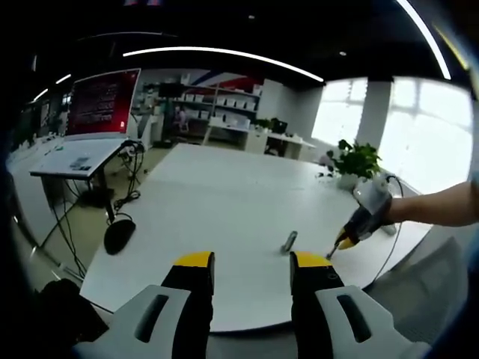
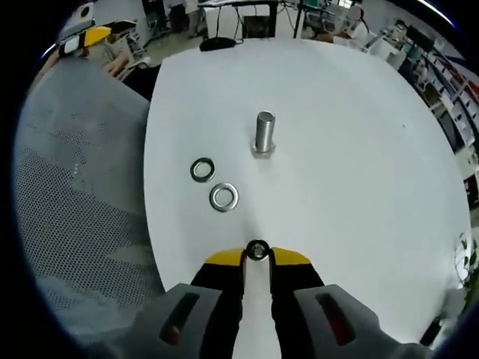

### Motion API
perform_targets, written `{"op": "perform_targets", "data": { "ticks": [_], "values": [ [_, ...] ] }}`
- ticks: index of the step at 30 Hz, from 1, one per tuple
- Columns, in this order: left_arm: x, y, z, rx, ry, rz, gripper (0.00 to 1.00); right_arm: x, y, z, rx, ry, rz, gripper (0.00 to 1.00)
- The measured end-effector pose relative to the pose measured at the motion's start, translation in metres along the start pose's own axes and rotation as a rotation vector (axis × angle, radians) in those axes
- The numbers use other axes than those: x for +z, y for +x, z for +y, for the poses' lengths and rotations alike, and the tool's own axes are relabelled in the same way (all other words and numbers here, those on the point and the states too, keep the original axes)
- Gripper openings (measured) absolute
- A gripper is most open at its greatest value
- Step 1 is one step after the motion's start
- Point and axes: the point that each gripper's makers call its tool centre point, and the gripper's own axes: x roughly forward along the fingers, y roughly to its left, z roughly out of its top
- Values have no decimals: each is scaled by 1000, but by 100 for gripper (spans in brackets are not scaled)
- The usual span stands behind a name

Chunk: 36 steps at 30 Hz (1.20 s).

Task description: Place the washer onto the threaded stud by aligning its center hole with the stud, sliding it down to the base, and recovering from edge contact or off-axis alignment until the washer reaches the visible bottom stop.

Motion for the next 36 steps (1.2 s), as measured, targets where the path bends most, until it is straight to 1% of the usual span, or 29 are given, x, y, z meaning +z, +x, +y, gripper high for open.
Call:
{"op": "perform_targets", "data": {
  "ticks": [3,9,11,13,15,16,17,18,19,20,21,22,23,24,25,26,27,29,30,32,33,35,36],
  "values": [
    [0,0,-1,-1,1,0,38,-8,11,-1,-8,-15,43,14],
    [0,0,0,-2,1,2,38,-16,29,-1,-10,-46,98,13],
    [0,0,0,0,-1,1,38,-20,34,-2,-13,-54,119,14],
    [0,0,0,0,-3,2,38,-19,32,-4,-24,-62,116,20],
    [-1,0,-1,-4,-1,6,38,-18,28,-5,-28,-51,108,23],
    [-1,0,-1,-5,-1,7,38,-15,24,-4,-31,-42,94,24],
    [-1,0,-1,-8,0,7,38,-10,17,-1,-34,-27,59,24],
    [-1,0,-1,-9,0,7,38,-9,15,0,-33,-23,52,24],
    [0,1,-2,-14,2,6,38,-2,3,3,-37,8,0,24],
    [0,1,-2,-15,3,6,38,2,-5,4,-40,27,-28,25],
    [-1,2,-2,-16,4,13,39,8,-17,6,-46,58,-77,25],
    [-3,3,-3,-25,12,27,40,12,-27,8,-49,83,-114,25],
    [-8,4,-6,-40,9,58,41,17,-39,9,-62,116,-165,25],
    [-9,5,-7,-45,13,64,41,20,-47,10,-67,132,-204,25],
    [-8,5,-7,-51,22,59,41,21,-59,14,-66,179,-248,25],
    [-7,5,-8,-54,25,53,41,22,-67,17,-63,205,-275,25],
    [-6,5,-9,-57,24,47,41,25,-78,23,-55,241,-328,25],
    [-3,4,-11,-74,8,28,39,28,-94,30,-52,292,-393,25],
    [-2,3,-11,-80,0,23,39,29,-105,33,-62,322,-438,25],
    [-1,4,-14,-89,14,17,39,26,-122,39,-87,336,-477,25],
    [-1,4,-14,-92,20,16,39,26,-125,40,-93,336,-481,25],
    [0,4,-15,-98,26,10,39,23,-141,44,-132,348,-514,25],
    [1,4,-17,-108,27,4,39,22,-149,47,-147,368,-538,25]
  ]
}}
